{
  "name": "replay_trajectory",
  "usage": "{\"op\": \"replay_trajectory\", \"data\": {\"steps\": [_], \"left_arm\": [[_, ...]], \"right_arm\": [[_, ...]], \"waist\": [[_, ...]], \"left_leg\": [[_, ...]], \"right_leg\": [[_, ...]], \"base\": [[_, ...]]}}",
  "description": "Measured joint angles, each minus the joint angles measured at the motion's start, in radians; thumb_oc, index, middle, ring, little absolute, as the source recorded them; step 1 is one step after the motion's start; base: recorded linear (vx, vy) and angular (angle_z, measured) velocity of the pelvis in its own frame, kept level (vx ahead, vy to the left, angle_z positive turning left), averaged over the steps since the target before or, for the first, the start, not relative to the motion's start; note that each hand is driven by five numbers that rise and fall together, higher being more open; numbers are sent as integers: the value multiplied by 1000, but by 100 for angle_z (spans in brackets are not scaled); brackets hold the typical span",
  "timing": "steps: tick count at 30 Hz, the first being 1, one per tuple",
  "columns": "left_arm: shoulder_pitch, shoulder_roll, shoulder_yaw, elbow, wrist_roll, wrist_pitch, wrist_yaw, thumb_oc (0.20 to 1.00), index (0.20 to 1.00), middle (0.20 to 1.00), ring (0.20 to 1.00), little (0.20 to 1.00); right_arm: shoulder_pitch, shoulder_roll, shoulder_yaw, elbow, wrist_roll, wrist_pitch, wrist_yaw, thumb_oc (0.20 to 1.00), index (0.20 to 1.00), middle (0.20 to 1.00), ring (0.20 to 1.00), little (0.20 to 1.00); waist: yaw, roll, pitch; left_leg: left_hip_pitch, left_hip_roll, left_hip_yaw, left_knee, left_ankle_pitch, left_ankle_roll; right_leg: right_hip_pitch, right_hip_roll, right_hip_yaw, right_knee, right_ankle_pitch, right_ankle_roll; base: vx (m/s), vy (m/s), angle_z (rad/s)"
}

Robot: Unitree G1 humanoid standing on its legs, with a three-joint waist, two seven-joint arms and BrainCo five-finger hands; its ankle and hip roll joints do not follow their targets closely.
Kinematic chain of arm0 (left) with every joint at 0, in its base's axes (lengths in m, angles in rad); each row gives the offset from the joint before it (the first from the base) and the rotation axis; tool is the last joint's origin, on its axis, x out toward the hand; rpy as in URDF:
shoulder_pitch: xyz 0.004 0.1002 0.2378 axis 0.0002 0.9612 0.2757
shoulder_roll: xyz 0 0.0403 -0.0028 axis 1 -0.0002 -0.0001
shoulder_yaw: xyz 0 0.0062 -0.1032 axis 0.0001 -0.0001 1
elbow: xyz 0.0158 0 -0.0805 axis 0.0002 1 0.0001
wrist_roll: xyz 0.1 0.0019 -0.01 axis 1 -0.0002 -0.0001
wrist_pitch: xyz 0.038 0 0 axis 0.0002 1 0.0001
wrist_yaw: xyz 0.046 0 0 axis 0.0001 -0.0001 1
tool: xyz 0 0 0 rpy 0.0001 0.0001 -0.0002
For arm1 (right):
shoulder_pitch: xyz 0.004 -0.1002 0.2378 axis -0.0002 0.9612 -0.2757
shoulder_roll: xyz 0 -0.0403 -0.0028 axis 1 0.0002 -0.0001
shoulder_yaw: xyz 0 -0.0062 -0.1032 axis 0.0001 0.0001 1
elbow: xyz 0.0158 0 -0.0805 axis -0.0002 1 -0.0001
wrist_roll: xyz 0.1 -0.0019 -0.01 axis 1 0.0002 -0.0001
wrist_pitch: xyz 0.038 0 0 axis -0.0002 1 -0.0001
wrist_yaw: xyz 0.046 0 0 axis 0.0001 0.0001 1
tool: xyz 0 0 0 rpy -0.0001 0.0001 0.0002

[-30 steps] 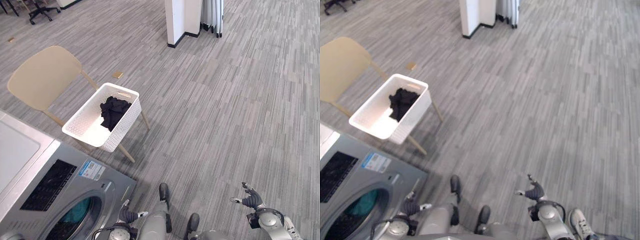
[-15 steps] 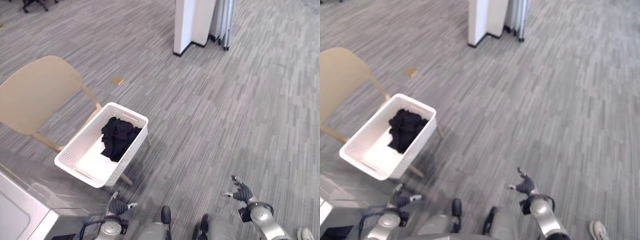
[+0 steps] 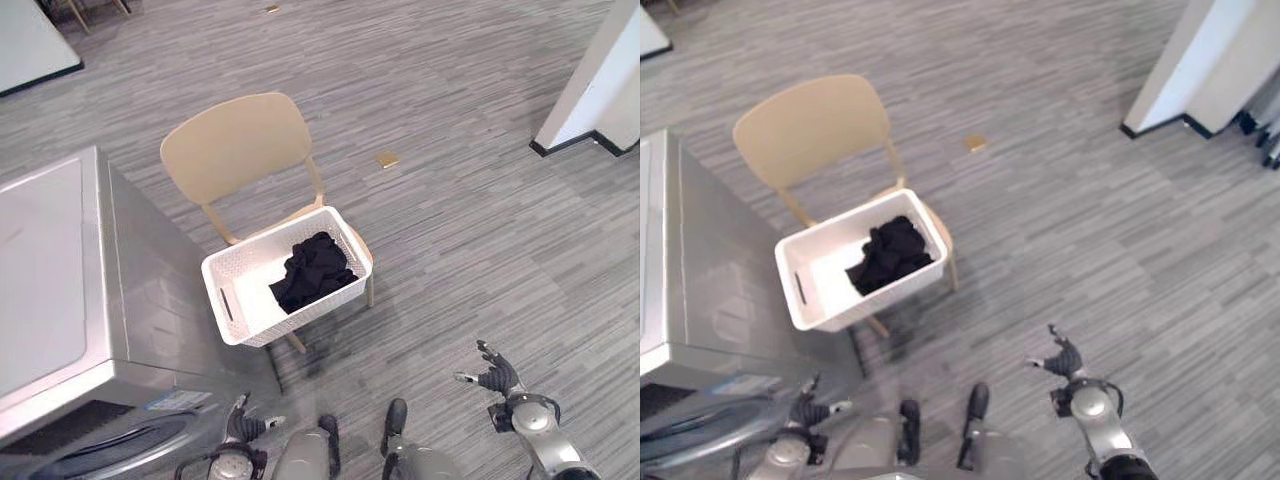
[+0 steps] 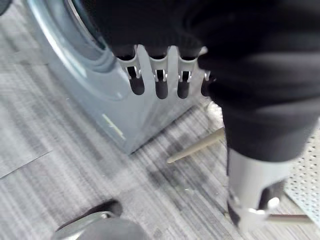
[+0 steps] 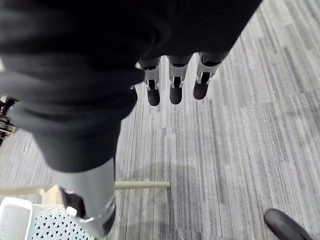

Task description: Grab the laundry basket,head to the washer,open it,put in the laundry and shut it.

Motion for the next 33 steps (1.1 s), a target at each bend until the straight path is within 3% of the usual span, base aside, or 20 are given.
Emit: {"op": "replay_trajectory", "data": {"steps": [2, 4, 5, 6, 7, 12, 14, 16, 18, 19, 20, 21, 24, 25, 26, 27, 28, 31, 32, 33], "left_arm": [[0, 3, -1, -13, 0, -1, 0, 1000, 1000, 1000, 1000, 1000], [6, 3, -4, -14, 0, 3, -4, 1000, 1000, 1000, 1000, 1000], [-4, 3, -7, -14, 0, 9, -14, 1000, 1000, 1000, 1000, 1000], [-12, 7, -5, -14, 1, 6, -16, 1000, 1000, 1000, 1000, 1000], [-8, 14, -3, -12, 1, 8, -18, 1000, 1000, 1000, 1000, 1000], [40, 16, 32, 25, 0, 18, -26, 1000, 1000, 1000, 1000, 1000], [31, 12, 45, 31, 0, 17, -27, 1000, 1000, 1000, 1000, 1000], [28, 27, 44, 25, 0, 18, -23, 1000, 1000, 1000, 1000, 1000], [25, 46, 43, 16, 1, 17, -25, 1000, 1000, 1000, 1000, 1000], [21, 38, 36, 19, 5, 9, -34, 1000, 1000, 1000, 1000, 1000], [6, 15, 29, 15, 4, 0, -29, 1000, 1000, 1000, 1000, 1000], [-6, 10, -12, 16, 3, -7, -23, 1000, 1000, 1000, 1000, 1000], [1, 49, 14, 10, 3, -11, -10, 1000, 1000, 1000, 1000, 1000], [12, 68, 19, 14, 4, -11, -5, 1000, 1000, 1000, 1000, 1000], [18, 69, 28, 24, 5, -13, 1, 1000, 1000, 1000, 1000, 1000], [30, 84, 34, 34, 5, -12, 10, 1000, 1000, 1000, 1000, 1000], [32, 72, 31, 35, 5, -13, 9, 1000, 1000, 1000, 1000, 1000], [14, 69, 10, 33, 5, -17, 9, 1000, 1000, 1000, 1000, 1000], [-26, 70, -12, 31, 2, -33, 9, 1000, 1000, 1000, 1000, 1000], [-58, 68, -24, 16, 0, -39, 10, 1000, 1000, 1000, 1000, 1000]], "right_arm": [[21, 2, 3, 12, 0, 4, 1, 1000, 1000, 1000, 1000, 1000], [22, 5, 4, 7, -1, 4, 1, 1000, 1000, 1000, 1000, 1000], [47, 4, 7, 7, -1, 9, -1, 1000, 1000, 1000, 1000, 1000], [61, 10, 8, 15, -3, 18, 2, 1000, 1000, 1000, 1000, 1000], [58, 19, 7, 22, -10, 22, 3, 1000, 1000, 1000, 1000, 1000], [26, 13, 7, 4, -44, 19, 3, 1000, 1000, 1000, 1000, 1000], [23, -6, 8, -18, -70, 24, 5, 1000, 1000, 1000, 1000, 1000], [40, -15, 20, -43, -78, 15, 6, 1000, 1000, 1000, 1000, 1000], [36, -12, 33, -44, -78, 11, 7, 1000, 1000, 1000, 1000, 1000], [36, -34, 35, -127, -102, 30, 6, 1000, 1000, 1000, 1000, 1000], [54, -73, 47, -234, -123, 36, 5, 1000, 1000, 1000, 1000, 1000], [51, -131, 92, -333, -170, -5, 3, 1000, 1000, 1000, 1000, 1000], [-72, -160, 92, -346, -244, -20, 1, 1000, 1000, 1000, 1000, 1000], [-118, -185, 103, -348, -277, -30, 1, 1000, 1000, 1000, 1000, 1000], [-163, -211, 140, -339, -304, -30, 1, 1000, 1000, 1000, 1000, 1000], [-256, -224, 203, -317, -353, -49, 4, 1000, 1000, 1000, 1000, 1000], [-307, -227, 241, -285, -354, -49, 6, 1000, 1000, 1000, 1000, 1000], [-390, -228, 326, -212, -368, -47, 4, 1000, 1000, 1000, 1000, 1000], [-477, -228, 371, -127, -394, -45, -2, 1000, 1000, 1000, 1000, 1000], [-522, -225, 365, -85, -394, -42, -8, 1000, 1000, 1000, 1000, 1000]], "waist": [[-5, -3, -3], [3, -5, -4], [-39, -12, -15], [-37, -16, -36], [-20, -34, -48], [-9, -32, -77], [-5, -11, -72], [-15, 0, -76], [-5, -7, -81], [18, -10, -62], [13, -9, -24], [-38, 14, -32], [4, -12, -21], [12, -35, -31], [31, -25, -30], [62, -25, -26], [72, -11, -21], [87, -4, -15], [93, 5, 7], [131, 8, 46]], "left_leg": [[1, 12, 35, -74, 40, 0], [11, 29, 83, -112, 65, 1], [2, 40, 194, -111, 64, -8], [2, 30, 181, -121, 71, 0], [26, 13, 146, -159, 79, 12], [80, -11, 101, -197, 156, 74], [91, -23, 97, -197, 126, 98], [123, -28, 79, -196, 135, 113], [130, -43, 77, -195, 124, 128], [114, -71, 18, -177, 79, 140], [115, -90, -19, -139, 70, 144], [93, -87, -128, -145, 80, 137], [78, -107, -156, -201, 124, 132], [73, -128, -185, -202, 122, 129], [72, -126, -200, -204, 120, 125], [61, -115, -205, -200, 123, 106], [46, -103, -225, -200, 131, 90], [13, -87, -269, -198, 137, 72], [-26, -73, -319, -198, 148, 46], [-36, -60, -328, -197, 152, 35]], "right_leg": [[21, 13, -48, -1, -17, 27], [47, 29, -91, 1, -34, 20], [75, 24, -196, -5, -90, 48], [69, 26, -209, 4, -116, 80], [65, 26, -190, 24, -117, 76], [90, 17, -179, 76, -132, 70], [59, -19, -177, 193, -167, 109], [15, -71, -176, 340, -207, 94], [3, -114, -172, 360, -208, 102], [-35, -159, -87, 489, -189, 123], [-114, -185, 20, 683, -204, 134], [-199, -119, 150, 679, -264, 158], [-262, -86, 188, 407, -242, 164], [-245, -92, 197, 314, -156, 146], [-225, -95, 176, 279, -110, 147], [-204, -90, 128, 194, -5, 149], [-167, -72, 87, 116, 47, 97], [-137, -49, 34, 42, 58, 91], [-139, -32, -24, 14, 62, 85], [-144, -16, -40, 4, 73, 70]], "base": [[132, -5, 74], [279, 55, 55], [202, 86, 114], [286, 166, 101], [209, 131, 13], [132, 124, -12], [50, 68, 12], [0, 0, 31], [63, 44, 23], [72, 22, 38], [41, -117, 169], [49, -114, 180], [-8, -138, 105], [-33, -187, 94], [-54, -190, 64], [-62, -145, 55], [-84, -135, 44], [-84, -108, 59], [-93, -105, 86], [-75, -83, 77]]}}
